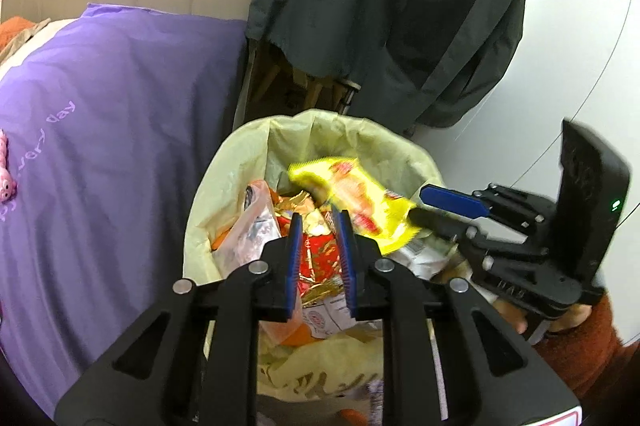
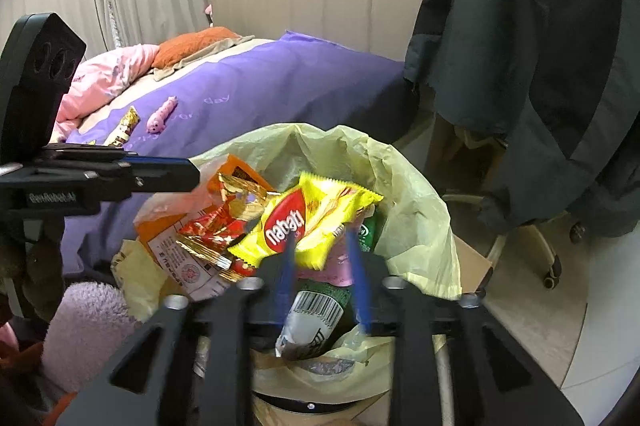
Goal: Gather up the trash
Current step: 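Lower both wrappers into the yellow bag and open both grippers, then move both tools back over the remaining wrappers on the bed, then grasp the black wrapper with the left gripper while the right grasps the gold-green snack bag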
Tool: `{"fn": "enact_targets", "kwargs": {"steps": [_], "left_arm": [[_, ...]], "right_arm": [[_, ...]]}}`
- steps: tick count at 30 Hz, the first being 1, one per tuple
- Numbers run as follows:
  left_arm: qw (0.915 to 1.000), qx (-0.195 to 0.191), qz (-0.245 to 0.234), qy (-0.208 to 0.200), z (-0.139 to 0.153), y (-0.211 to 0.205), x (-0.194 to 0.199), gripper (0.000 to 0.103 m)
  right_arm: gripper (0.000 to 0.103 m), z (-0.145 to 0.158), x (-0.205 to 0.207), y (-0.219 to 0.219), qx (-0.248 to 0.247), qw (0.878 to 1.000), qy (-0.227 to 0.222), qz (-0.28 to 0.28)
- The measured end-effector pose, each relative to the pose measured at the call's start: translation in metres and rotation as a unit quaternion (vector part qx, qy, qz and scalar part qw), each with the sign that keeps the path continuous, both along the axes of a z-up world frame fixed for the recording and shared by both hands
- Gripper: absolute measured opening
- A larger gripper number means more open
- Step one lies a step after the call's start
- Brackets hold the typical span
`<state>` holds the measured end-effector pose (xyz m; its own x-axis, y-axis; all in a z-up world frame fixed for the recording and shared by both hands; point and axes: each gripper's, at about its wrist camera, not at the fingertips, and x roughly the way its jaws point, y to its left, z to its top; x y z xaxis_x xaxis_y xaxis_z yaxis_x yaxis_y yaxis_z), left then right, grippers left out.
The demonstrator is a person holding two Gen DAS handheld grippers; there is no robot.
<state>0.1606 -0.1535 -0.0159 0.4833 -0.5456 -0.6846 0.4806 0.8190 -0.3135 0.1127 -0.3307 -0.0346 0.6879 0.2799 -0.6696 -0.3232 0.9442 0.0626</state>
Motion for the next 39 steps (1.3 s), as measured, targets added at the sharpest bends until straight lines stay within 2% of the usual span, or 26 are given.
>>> {"fn": "enact_targets", "kwargs": {"steps": [1, 5, 6, 8, 10, 11, 15, 19, 21, 23, 26, 29, 32, 35, 37, 39], "left_arm": [[1.0000, -0.006, 0.001, 0.000, 0.002, 0.002, -0.001, 0.026], [0.9993, -0.037, -0.002, -0.005, 0.013, 0.017, -0.009, 0.035], [0.9988, -0.047, 0.003, -0.012, 0.019, 0.025, -0.012, 0.036], [0.9977, -0.061, 0.020, -0.023, 0.029, 0.038, -0.015, 0.046], [0.9959, -0.072, 0.042, -0.034, 0.039, 0.058, -0.018, 0.051], [0.9951, -0.072, 0.054, -0.041, 0.043, 0.068, -0.019, 0.053], [0.9914, -0.037, 0.100, -0.076, 0.054, 0.107, -0.034, 0.057], [0.9856, 0.020, 0.141, -0.091, 0.051, 0.149, -0.051, 0.057], [0.9817, 0.046, 0.162, -0.088, 0.047, 0.176, -0.059, 0.057], [0.9782, 0.057, 0.181, -0.084, 0.042, 0.203, -0.065, 0.057], [0.9679, 0.051, 0.233, -0.079, 0.033, 0.257, -0.074, 0.057], [0.9570, 0.001, 0.281, -0.072, 0.024, 0.321, -0.080, 0.057], [0.9411, -0.012, 0.332, -0.061, 0.012, 0.377, -0.081, 0.057], [0.9231, -0.021, 0.383, -0.032, -0.008, 0.427, -0.077, 0.057], [0.9049, -0.010, 0.425, -0.024, -0.021, 0.452, -0.076, 0.057], [0.8934, -0.012, 0.449, -0.020, -0.035, 0.474, -0.076, 0.057]], "right_arm": [[0.043, 0.002, -0.003, 0.001, -0.004, 1.000, -0.006, 0.003], [0.044, 0.006, -0.009, 0.007, -0.031, 0.999, -0.014, -0.002], [0.044, 0.009, -0.010, 0.006, -0.027, 1.000, -0.015, -0.003], [0.046, 0.015, -0.013, 0.004, -0.012, 1.000, -0.020, -0.007], [0.053, 0.024, -0.016, 0.003, 0.001, 0.999, -0.032, -0.013], [0.053, 0.032, -0.018, 0.004, 0.011, 0.999, -0.043, -0.014], [0.054, 0.054, -0.023, 0.016, 0.026, 0.997, -0.067, -0.005], [0.059, 0.071, -0.026, 0.051, 0.050, 0.994, -0.080, 0.055], [0.059, 0.074, -0.024, 0.074, 0.037, 0.993, -0.076, 0.081], [0.059, 0.077, -0.023, 0.105, 0.008, 0.991, -0.083, 0.103], [0.059, 0.078, -0.019, 0.141, -0.007, 0.988, -0.081, 0.128], [0.059, 0.076, -0.015, 0.177, -0.004, 0.984, -0.072, 0.164], [0.059, 0.069, -0.006, 0.214, -0.011, 0.981, -0.065, 0.185], [0.059, 0.056, 0.007, 0.255, -0.014, 0.978, -0.041, 0.203], [0.059, 0.047, 0.014, 0.282, -0.023, 0.978, -0.033, 0.206], [0.059, 0.036, 0.023, 0.314, -0.043, 0.977, -0.029, 0.206]]}}
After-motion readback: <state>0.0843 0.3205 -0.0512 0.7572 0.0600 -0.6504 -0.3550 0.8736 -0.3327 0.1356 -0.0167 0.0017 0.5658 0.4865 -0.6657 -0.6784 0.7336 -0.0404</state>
